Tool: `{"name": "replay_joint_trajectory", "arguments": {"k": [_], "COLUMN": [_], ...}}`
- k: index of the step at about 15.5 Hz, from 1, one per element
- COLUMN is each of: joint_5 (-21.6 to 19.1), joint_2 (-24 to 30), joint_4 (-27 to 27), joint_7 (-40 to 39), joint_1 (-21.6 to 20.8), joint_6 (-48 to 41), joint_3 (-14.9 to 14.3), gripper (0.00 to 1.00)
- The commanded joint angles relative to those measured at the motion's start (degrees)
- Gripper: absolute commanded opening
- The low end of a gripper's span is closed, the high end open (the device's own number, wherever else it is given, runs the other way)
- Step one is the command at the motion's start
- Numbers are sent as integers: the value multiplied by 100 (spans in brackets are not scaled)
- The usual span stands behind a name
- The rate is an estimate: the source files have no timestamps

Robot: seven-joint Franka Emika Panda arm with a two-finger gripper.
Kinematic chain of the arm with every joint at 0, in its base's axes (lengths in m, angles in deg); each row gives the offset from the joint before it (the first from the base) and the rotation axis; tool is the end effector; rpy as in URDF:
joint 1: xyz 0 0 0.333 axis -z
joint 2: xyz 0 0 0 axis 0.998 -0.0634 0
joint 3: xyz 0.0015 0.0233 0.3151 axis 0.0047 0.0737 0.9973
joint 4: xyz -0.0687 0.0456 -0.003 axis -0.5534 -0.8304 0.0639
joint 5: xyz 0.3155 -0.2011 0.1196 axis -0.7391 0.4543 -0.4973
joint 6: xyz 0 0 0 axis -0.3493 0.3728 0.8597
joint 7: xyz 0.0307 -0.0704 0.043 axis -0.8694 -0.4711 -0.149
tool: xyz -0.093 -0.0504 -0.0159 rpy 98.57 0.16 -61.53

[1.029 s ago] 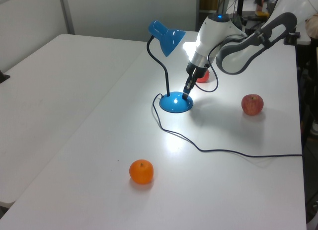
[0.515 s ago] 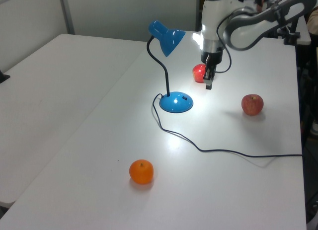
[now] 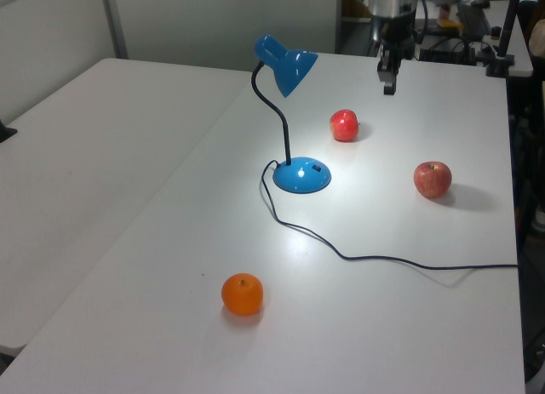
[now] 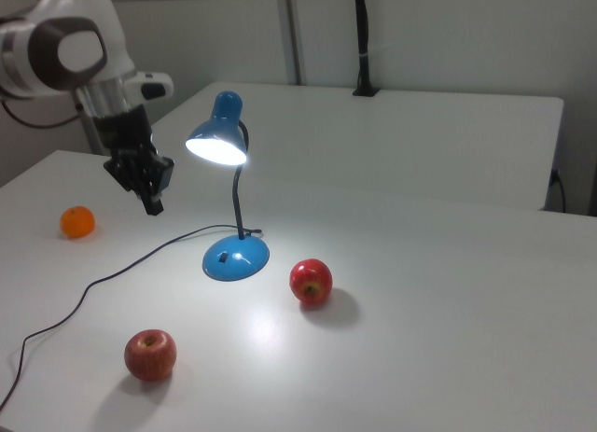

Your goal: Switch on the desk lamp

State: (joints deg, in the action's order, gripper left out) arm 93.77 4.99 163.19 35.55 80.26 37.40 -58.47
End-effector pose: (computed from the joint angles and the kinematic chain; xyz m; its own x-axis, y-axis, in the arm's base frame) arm 0.5501 0.0618 0.5525 0.9980 0.0495 -0.0403 0.0543 -0.9900 0.1299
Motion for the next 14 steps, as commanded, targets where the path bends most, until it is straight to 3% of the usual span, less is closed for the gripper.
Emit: {"name": "replay_joint_trajectory", "arguments": {"k": [1, 3, 5, 6, 14], "joint_5": [-24, -104, -95, -86, -95], "joint_2": [-93, -93, -93, -93, -119], "joint_4": [-918, -1174, -1219, -1219, -1455], "joint_7": [-636, -997, -1148, -1148, -1148], "joint_1": [187, 372, 391, 391, 574], "joint_6": [-887, -1231, -1276, -1268, -1294], "joint_3": [-129, -146, -147, -164, -164], "gripper": [26, 49, 89, 100, 100]}}
